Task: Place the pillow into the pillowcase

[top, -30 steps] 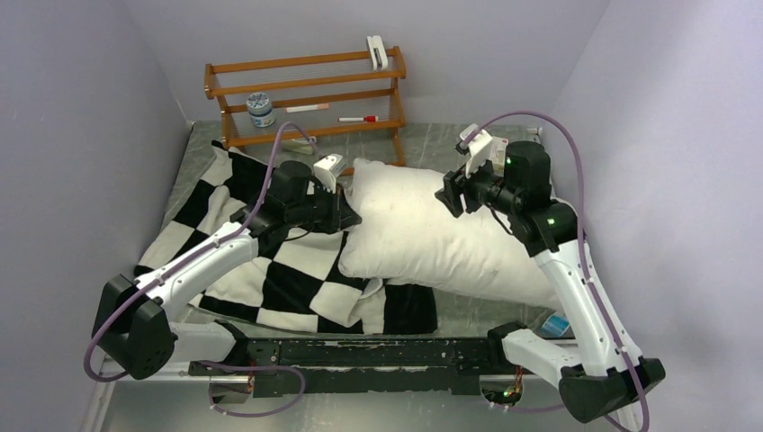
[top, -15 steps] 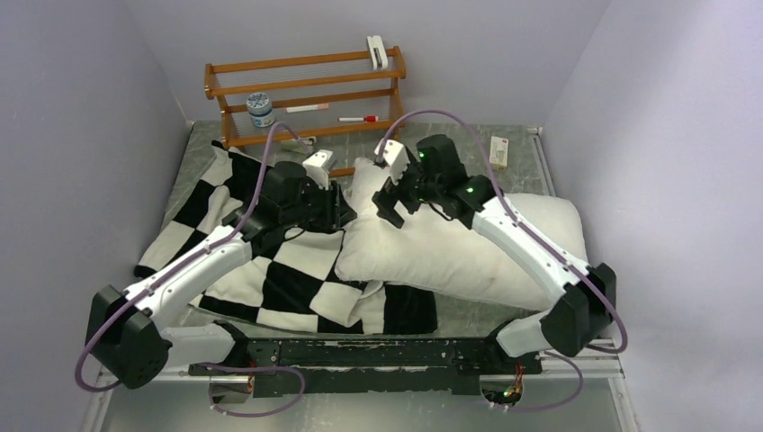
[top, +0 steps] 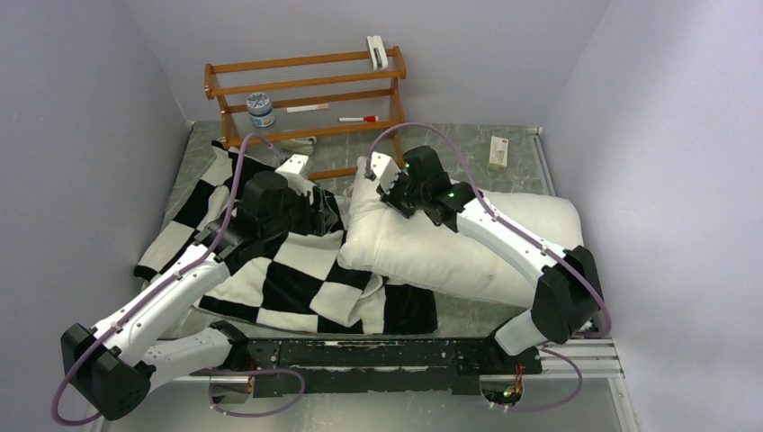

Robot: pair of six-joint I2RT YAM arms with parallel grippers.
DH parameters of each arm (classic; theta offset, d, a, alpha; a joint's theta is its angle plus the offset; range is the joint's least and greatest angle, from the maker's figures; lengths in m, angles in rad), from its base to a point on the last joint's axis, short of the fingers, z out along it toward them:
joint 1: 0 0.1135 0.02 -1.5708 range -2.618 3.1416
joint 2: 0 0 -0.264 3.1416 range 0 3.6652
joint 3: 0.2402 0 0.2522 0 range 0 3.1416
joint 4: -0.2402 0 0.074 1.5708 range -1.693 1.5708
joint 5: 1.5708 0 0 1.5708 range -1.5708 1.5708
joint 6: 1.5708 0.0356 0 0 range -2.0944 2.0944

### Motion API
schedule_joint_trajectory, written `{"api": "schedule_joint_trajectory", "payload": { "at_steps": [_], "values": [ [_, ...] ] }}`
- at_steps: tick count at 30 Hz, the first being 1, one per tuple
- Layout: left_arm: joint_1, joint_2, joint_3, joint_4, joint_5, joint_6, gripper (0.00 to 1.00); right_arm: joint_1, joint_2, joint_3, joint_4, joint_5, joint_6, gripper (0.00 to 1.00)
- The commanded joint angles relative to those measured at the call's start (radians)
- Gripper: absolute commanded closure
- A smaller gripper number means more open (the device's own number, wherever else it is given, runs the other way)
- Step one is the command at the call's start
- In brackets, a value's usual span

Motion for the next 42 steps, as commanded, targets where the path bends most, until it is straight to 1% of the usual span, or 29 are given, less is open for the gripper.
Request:
{"api": "schedule_joint_trajectory", "payload": {
  "at_steps": [1, 4, 7, 9, 11, 14, 17, 19, 22, 24, 27, 30, 32, 39, 40, 41, 42],
  "values": [
    [0.0, -0.014, -0.038, -0.07, 0.013, -0.004, 0.36, -0.015, -0.087, 0.027, -0.009, 0.147, 0.053, 1.0],
    [-0.012, -0.03, -0.084, -0.031, 0.042, -0.031, 0.42, -0.041, -0.19, 0.024, 0.022, 0.176, 0.115, 1.0],
    [-0.032, -0.025, -0.124, 0.003, 0.063, -0.059, 0.44, -0.112, -0.279, -0.013, 0.059, 0.18, 0.156, 1.0],
    [-0.054, -0.012, -0.154, 0.036, 0.073, -0.085, 0.43, -0.18, -0.318, -0.029, 0.052, 0.165, 0.178, 1.0],
    [-0.084, -0.001, -0.187, 0.08, 0.05, -0.115, 0.42, -0.219, -0.36, -0.044, 0.047, 0.149, 0.189, 1.0],
    [-0.117, 0.036, -0.223, 0.133, 0.009, -0.157, 0.4, -0.24, -0.42, -0.063, 0.049, 0.148, 0.199, 1.0],
    [-0.152, 0.092, -0.253, 0.199, 0.009, -0.192, 0.38, -0.248, -0.464, -0.071, 0.044, 0.157, 0.202, 1.0],
    [-0.191, 0.144, -0.26, 0.234, -0.013, -0.203, 0.35, -0.25, -0.479, -0.074, 0.039, 0.162, 0.199, 1.0],
    [-0.252, 0.238, -0.243, 0.262, -0.092, -0.209, 0.31, -0.253, -0.493, -0.076, 0.035, 0.16, 0.199, 1.0],
    [-0.291, 0.304, -0.211, 0.267, -0.135, -0.204, 0.3, -0.253, -0.503, -0.081, 0.043, 0.157, 0.202, 1.0],
    [-0.359, 0.41, -0.145, 0.255, -0.238, -0.194, 0.29, -0.258, -0.513, -0.092, 0.05, 0.176, 0.208, 1.0],
    [-0.409, 0.49, -0.107, 0.239, -0.38, -0.187, 0.31, -0.264, -0.522, -0.1, 0.052, 0.181, 0.202, 1.0],
    [-0.427, 0.529, -0.095, 0.238, -0.43, -0.187, 0.33, -0.268, -0.528, -0.099, 0.049, 0.181, 0.197, 1.0],
    [-0.434, 0.607, -0.106, 0.303, -0.449, -0.194, 0.41, -0.281, -0.541, -0.098, 0.042, 0.18, 0.188, 1.0],
    [-0.436, 0.618, -0.103, 0.308, -0.448, -0.192, 0.42, -0.282, -0.543, -0.098, 0.041, 0.18, 0.188, 1.0],
    [-0.435, 0.629, -0.1, 0.31, -0.448, -0.188, 0.47, -0.284, -0.544, -0.098, 0.04, 0.181, 0.187, 1.0],
    [-0.437, 0.637, -0.095, 0.31, -0.453, -0.186, 0.55, -0.286, -0.546, -0.097, 0.038, 0.181, 0.186, 1.0]
  ]
}}
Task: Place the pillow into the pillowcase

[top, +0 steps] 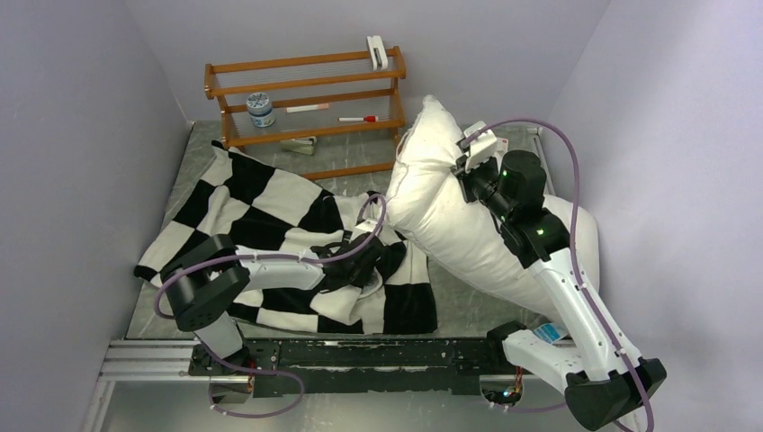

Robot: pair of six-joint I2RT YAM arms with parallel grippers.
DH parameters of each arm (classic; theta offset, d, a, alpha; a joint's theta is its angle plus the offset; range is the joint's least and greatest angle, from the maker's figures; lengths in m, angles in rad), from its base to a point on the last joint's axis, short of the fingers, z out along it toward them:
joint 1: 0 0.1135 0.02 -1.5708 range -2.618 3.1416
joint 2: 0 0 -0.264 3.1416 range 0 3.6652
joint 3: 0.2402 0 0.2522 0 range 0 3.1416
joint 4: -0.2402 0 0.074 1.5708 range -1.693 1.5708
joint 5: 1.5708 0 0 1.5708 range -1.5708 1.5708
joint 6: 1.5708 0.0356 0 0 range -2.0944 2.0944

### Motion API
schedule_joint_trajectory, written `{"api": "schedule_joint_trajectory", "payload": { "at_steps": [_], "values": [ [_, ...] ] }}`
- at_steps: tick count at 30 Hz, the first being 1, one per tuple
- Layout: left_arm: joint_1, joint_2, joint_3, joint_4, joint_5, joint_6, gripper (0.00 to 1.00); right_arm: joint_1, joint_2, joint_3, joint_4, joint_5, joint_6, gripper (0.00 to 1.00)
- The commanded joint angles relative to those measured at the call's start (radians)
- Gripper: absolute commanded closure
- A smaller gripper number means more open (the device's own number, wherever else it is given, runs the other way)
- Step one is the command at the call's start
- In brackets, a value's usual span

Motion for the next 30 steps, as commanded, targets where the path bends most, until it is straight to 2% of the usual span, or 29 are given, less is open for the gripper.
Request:
{"api": "schedule_joint_trajectory", "payload": {
  "at_steps": [1, 2, 4, 5, 6, 11, 17, 19, 22, 25, 30],
  "values": [
    [-0.006, 0.033, 0.031, 0.047, -0.057, 0.003, 0.65, -0.026, -0.031, 0.0, 0.002, 0.067, -0.017, 1.0],
    [-0.006, 0.03, 0.038, 0.041, -0.062, 0.003, 0.75, -0.026, -0.033, 0.002, -0.002, 0.067, -0.021, 1.0],
    [-0.007, 0.006, 0.05, 0.023, -0.075, 0.006, 0.89, -0.029, -0.034, 0.009, -0.014, 0.068, -0.028, 1.0],
    [-0.006, -0.015, 0.055, 0.011, -0.083, 0.004, 0.94, -0.028, -0.033, 0.015, -0.025, 0.066, -0.036, 1.0],
    [-0.003, -0.04, 0.057, 0.006, -0.09, 0.004, 0.95, -0.028, -0.03, 0.022, -0.037, 0.058, -0.045, 1.0],
    [0.101, -0.21, 0.03, 0.032, 0.026, -0.024, 0.95, -0.029, -0.008, 0.06, -0.158, -0.085, -0.106, 1.0],
    [0.175, -0.296, 0.045, 0.02, 0.134, -0.061, 0.93, -0.012, 0.01, 0.047, -0.268, -0.271, -0.177, 1.0],
    [0.191, -0.305, 0.05, 0.016, 0.171, -0.072, 0.91, 0.009, 0.029, 0.056, -0.324, -0.275, -0.202, 1.0],
    [0.195, -0.305, 0.061, -0.012, 0.179, -0.066, 0.85, 0.045, 0.049, 0.058, -0.376, -0.198, -0.219, 1.0],
    [0.202, -0.298, 0.049, -0.016, 0.175, -0.05, 0.86, 0.055, 0.045, 0.061, -0.381, -0.156, -0.215, 1.0],
    [0.229, -0.298, 0.026, 0.003, 0.257, -0.045, 0.87, 0.058, 0.034, 0.071, -0.421, -0.175, -0.208, 1.0]
  ]
}}
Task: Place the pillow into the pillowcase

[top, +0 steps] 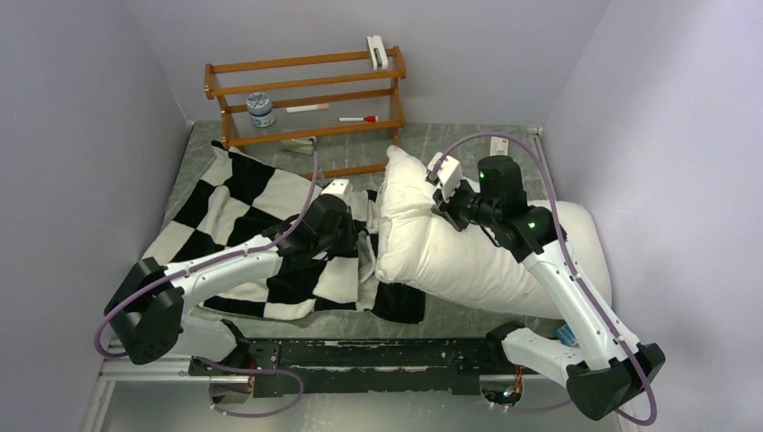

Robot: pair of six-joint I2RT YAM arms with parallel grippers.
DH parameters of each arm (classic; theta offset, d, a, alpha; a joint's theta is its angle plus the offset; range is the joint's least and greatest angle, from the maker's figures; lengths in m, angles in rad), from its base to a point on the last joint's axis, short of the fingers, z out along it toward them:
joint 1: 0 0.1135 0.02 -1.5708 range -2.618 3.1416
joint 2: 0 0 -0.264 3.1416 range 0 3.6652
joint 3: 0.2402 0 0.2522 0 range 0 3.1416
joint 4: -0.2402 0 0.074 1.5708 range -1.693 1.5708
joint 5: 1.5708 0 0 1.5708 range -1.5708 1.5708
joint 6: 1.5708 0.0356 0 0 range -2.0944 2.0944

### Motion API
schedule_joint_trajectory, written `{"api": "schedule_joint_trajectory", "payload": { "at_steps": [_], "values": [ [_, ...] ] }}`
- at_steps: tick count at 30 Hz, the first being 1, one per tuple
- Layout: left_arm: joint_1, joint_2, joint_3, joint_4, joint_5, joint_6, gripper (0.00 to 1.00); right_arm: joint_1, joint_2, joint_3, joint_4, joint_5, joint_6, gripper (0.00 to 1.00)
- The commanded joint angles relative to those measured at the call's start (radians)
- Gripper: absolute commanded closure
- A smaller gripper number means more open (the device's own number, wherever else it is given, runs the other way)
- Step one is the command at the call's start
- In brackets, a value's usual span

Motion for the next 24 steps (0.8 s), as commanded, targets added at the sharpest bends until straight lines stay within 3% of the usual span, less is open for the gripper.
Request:
{"api": "schedule_joint_trajectory", "payload": {
  "at_steps": [1, 3, 7, 13, 16, 19, 24],
  "values": [
    [0.022, -0.01, 0.005, 0.025, 0.1, 0.005, 0.83, -0.005, -0.02, 0.037, -0.102, 0.057, -0.019, 1.0],
    [0.025, -0.02, 0.009, 0.013, 0.119, 0.008, 0.78, -0.002, -0.021, 0.033, -0.118, 0.063, -0.017, 1.0],
    [0.033, -0.043, 0.0, 0.006, 0.116, 0.019, 0.9, 0.001, -0.043, 0.026, -0.112, 0.077, -0.008, 1.0],
    [0.046, -0.063, 0.025, -0.022, 0.144, 0.033, 0.78, 0.002, -0.05, 0.033, -0.123, 0.071, -0.005, 1.0],
    [0.055, -0.082, 0.025, -0.01, 0.166, 0.032, 0.89, 0.003, -0.048, 0.029, -0.142, 0.11, 0.012, 1.0],
    [0.073, -0.084, 0.022, 0.003, 0.202, 0.022, 0.83, 0.019, -0.053, 0.02, -0.166, 0.134, 0.008, 1.0],
    [0.095, -0.084, 0.043, -0.017, 0.235, 0.014, 0.93, 0.034, -0.043, 0.033, -0.211, 0.04, 0.006, 1.0]
  ]
}}
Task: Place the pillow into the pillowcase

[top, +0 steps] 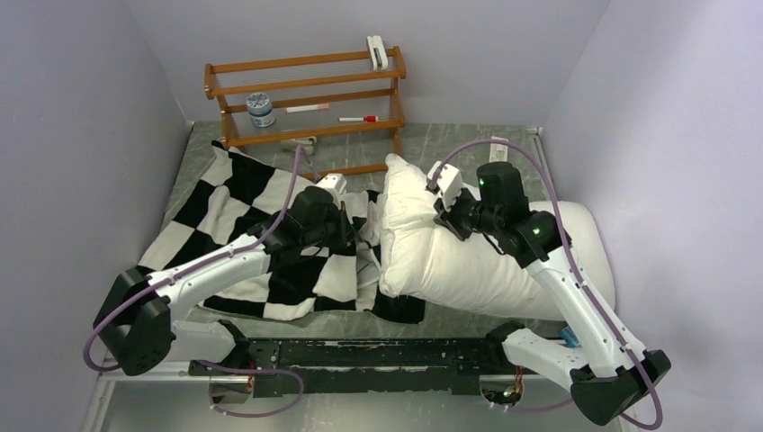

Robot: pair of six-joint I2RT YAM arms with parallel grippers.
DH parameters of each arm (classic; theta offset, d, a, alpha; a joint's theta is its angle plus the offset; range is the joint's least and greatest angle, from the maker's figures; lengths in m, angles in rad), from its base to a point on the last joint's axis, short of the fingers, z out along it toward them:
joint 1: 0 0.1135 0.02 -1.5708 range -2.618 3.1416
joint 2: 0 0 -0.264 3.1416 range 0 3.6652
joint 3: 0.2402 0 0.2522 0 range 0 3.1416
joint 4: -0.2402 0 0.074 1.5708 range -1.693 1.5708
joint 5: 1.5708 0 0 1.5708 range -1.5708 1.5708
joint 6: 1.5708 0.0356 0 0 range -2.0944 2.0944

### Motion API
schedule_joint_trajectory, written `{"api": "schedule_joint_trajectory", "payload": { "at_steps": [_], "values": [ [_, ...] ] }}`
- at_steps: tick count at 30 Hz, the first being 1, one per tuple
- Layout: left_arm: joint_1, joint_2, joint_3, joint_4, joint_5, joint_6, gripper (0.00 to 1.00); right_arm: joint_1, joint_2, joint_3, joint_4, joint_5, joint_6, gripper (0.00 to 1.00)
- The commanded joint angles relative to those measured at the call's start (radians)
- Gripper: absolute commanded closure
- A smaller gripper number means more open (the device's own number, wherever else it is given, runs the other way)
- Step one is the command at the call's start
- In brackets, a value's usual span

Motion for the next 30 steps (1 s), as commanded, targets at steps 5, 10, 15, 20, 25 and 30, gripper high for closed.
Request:
{"api": "schedule_joint_trajectory", "payload": {
  "at_steps": [5, 10, 15, 20, 25, 30],
  "values": [
    [0.032, -0.053, 0.057, -0.018, 0.042, -0.03, 0.95, 0.092, 0.043, -0.005, -0.155, 0.044, 0.004, 1.0],
    [0.033, -0.136, 0.016, 0.006, -0.016, -0.052, 0.95, 0.187, 0.081, -0.001, -0.196, 0.105, 0.008, 1.0],
    [0.036, -0.169, 0.011, -0.014, -0.065, -0.062, 0.95, 0.231, 0.102, 0.004, -0.226, 0.059, -0.026, 1.0],
    [0.038, -0.181, 0.026, -0.019, -0.081, -0.048, 0.95, 0.304, 0.137, 0.005, -0.254, 0.037, -0.038, 1.0],
    [0.037, -0.165, 0.043, -0.021, -0.079, -0.029, 0.95, 0.353, 0.154, 0.014, -0.275, -0.026, -0.053, 1.0],
    [0.038, -0.149, 0.041, -0.006, -0.054, -0.028, 0.95, 0.384, 0.178, 0.03, -0.312, -0.044, -0.046, 1.0]
  ]
}}
